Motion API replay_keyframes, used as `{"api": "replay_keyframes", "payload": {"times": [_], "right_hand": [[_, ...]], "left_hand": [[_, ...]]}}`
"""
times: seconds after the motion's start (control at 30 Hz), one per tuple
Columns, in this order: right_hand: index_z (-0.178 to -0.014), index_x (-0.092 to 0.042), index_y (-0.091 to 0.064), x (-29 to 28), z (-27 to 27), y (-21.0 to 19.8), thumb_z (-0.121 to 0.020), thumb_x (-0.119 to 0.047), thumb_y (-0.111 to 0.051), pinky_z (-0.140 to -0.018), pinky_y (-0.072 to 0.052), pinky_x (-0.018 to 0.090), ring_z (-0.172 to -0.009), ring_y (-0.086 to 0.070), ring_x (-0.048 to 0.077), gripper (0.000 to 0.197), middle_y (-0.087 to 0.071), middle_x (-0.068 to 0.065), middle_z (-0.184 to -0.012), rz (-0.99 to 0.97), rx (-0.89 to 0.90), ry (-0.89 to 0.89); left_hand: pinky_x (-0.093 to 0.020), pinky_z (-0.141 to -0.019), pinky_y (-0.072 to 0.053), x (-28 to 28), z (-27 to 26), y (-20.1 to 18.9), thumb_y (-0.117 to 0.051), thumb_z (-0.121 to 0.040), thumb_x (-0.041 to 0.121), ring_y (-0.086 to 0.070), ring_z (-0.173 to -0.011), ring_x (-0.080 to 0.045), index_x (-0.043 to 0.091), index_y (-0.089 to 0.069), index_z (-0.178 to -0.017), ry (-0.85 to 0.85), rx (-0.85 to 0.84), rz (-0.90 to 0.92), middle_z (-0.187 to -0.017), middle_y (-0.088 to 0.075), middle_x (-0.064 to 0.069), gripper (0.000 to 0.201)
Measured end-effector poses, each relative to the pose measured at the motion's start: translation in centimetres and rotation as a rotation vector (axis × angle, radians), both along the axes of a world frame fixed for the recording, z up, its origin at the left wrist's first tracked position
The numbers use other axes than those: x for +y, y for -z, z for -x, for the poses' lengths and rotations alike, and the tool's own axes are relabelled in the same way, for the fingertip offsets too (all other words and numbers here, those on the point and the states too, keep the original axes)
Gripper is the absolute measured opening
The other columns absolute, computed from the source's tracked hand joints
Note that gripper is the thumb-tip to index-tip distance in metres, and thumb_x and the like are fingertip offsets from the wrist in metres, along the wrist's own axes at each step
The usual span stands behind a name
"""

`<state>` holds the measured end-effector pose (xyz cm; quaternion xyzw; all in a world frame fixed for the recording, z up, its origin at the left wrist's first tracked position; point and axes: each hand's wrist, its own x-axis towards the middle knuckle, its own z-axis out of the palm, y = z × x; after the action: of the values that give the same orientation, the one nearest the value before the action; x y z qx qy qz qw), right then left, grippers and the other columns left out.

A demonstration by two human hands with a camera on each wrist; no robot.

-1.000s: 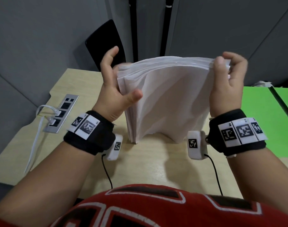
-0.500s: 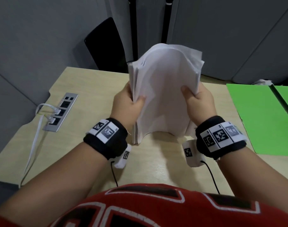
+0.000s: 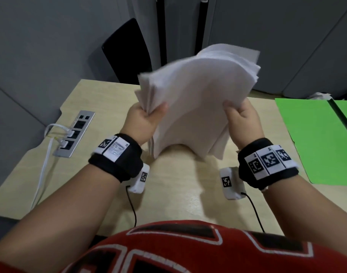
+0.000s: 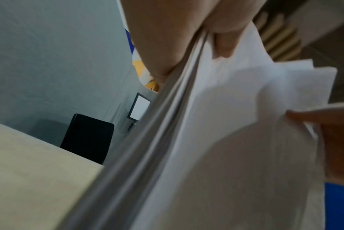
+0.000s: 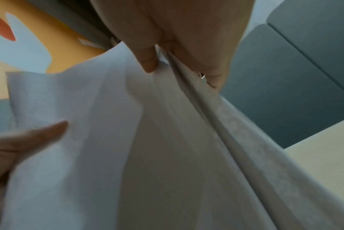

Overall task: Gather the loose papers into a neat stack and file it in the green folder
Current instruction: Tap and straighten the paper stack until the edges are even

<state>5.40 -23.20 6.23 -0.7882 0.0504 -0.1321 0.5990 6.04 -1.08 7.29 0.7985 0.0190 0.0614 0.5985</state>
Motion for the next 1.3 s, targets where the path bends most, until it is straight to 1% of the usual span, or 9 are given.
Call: {"api": "replay_keyframes", "payload": {"times": [0.13,0.23,0.4,0.57,0.77,0.9,1.1,1.17,1.3], "right_hand": [[-0.115,-0.025,-0.057,-0.5,0.0,-0.5,-0.087,-0.022,-0.062,-0.081,-0.053,0.023,-0.097,-0.064,0.006,0.029,-0.067,-0.005,-0.107,-0.231,-0.089,-0.012],[-0.122,-0.024,-0.053,-0.4,0.3,0.9,-0.077,-0.029,-0.066,-0.093,-0.054,0.039,-0.107,-0.064,0.015,0.047,-0.066,-0.001,-0.117,-0.216,0.077,-0.082],[-0.124,-0.025,-0.051,0.1,0.3,1.6,-0.084,-0.020,-0.058,-0.100,-0.049,0.046,-0.111,-0.062,0.018,0.041,-0.065,-0.002,-0.119,-0.120,0.142,-0.136],[-0.140,-0.020,-0.035,-1.5,-0.3,1.1,-0.079,-0.028,-0.073,-0.090,-0.050,0.029,-0.107,-0.061,0.009,0.072,-0.054,-0.004,-0.132,-0.051,0.076,0.084],[-0.147,-0.026,-0.024,-2.1,-0.7,1.1,-0.067,-0.040,-0.079,-0.107,-0.044,0.039,-0.126,-0.050,0.011,0.099,-0.045,-0.004,-0.143,-0.109,0.128,0.007],[-0.135,-0.023,-0.040,-2.0,-1.0,0.9,-0.054,-0.038,-0.085,-0.100,-0.050,0.043,-0.117,-0.059,0.012,0.093,-0.058,-0.003,-0.130,-0.044,0.098,-0.057],[-0.150,-0.027,-0.007,-2.9,-0.9,0.3,-0.050,-0.049,-0.087,-0.117,-0.029,0.036,-0.142,-0.027,0.009,0.130,-0.021,-0.005,-0.157,0.095,0.025,-0.011],[-0.148,-0.023,-0.017,-2.8,-0.8,-0.3,-0.054,-0.037,-0.090,-0.109,-0.038,0.029,-0.134,-0.041,0.006,0.119,-0.036,-0.004,-0.150,0.075,0.023,-0.094],[-0.100,-0.018,-0.066,-1.5,-0.2,-1.5,-0.071,-0.011,-0.082,-0.084,-0.056,0.035,-0.084,-0.067,0.000,0.033,-0.070,-0.007,-0.093,0.040,0.104,-0.103]], "left_hand": [[-0.030,-0.081,-0.058,0.9,0.1,-1.0,-0.074,-0.074,0.030,-0.071,-0.093,-0.013,0.026,-0.067,-0.096,0.048,-0.139,0.193,-0.095,-0.072,0.006,0.023],[-0.037,-0.088,-0.056,1.0,0.1,1.6,-0.079,-0.056,0.037,-0.069,-0.096,-0.015,0.028,-0.063,-0.097,0.103,0.062,0.087,-0.100,-0.071,0.006,0.045],[-0.043,-0.094,-0.052,0.5,-0.1,3.7,-0.062,-0.081,0.029,-0.067,-0.097,-0.022,0.019,-0.064,-0.104,0.030,0.180,0.064,-0.105,-0.071,-0.003,0.025],[-0.027,-0.069,-0.045,1.1,-1.4,0.7,-0.055,-0.091,0.017,-0.056,-0.077,-0.016,0.023,-0.057,-0.091,-0.028,-0.076,-0.114,-0.087,-0.061,-0.004,0.006],[-0.036,-0.096,-0.052,1.4,-2.0,-0.1,-0.057,-0.089,0.011,-0.067,-0.107,-0.017,0.025,-0.064,-0.106,0.008,-0.068,0.378,-0.108,-0.070,0.002,0.023],[-0.027,-0.087,-0.054,1.0,-1.1,1.0,-0.056,-0.092,0.005,-0.069,-0.098,-0.011,0.024,-0.063,-0.106,0.098,0.039,0.451,-0.097,-0.074,0.009,0.024],[-0.036,-0.092,-0.053,1.4,-1.2,1.6,-0.057,-0.089,0.005,-0.069,-0.097,-0.018,0.018,-0.063,-0.107,0.100,0.094,0.554,-0.095,-0.075,0.004,0.023],[-0.035,-0.094,-0.052,1.7,-1.3,1.7,-0.057,-0.088,0.006,-0.068,-0.100,-0.019,0.019,-0.064,-0.108,0.127,0.103,0.549,-0.098,-0.075,0.004,0.024],[-0.036,-0.094,-0.051,1.7,-1.0,2.0,-0.063,-0.079,0.010,-0.068,-0.101,-0.018,0.020,-0.065,-0.106,0.150,0.142,0.486,-0.099,-0.075,0.004,0.029]]}}
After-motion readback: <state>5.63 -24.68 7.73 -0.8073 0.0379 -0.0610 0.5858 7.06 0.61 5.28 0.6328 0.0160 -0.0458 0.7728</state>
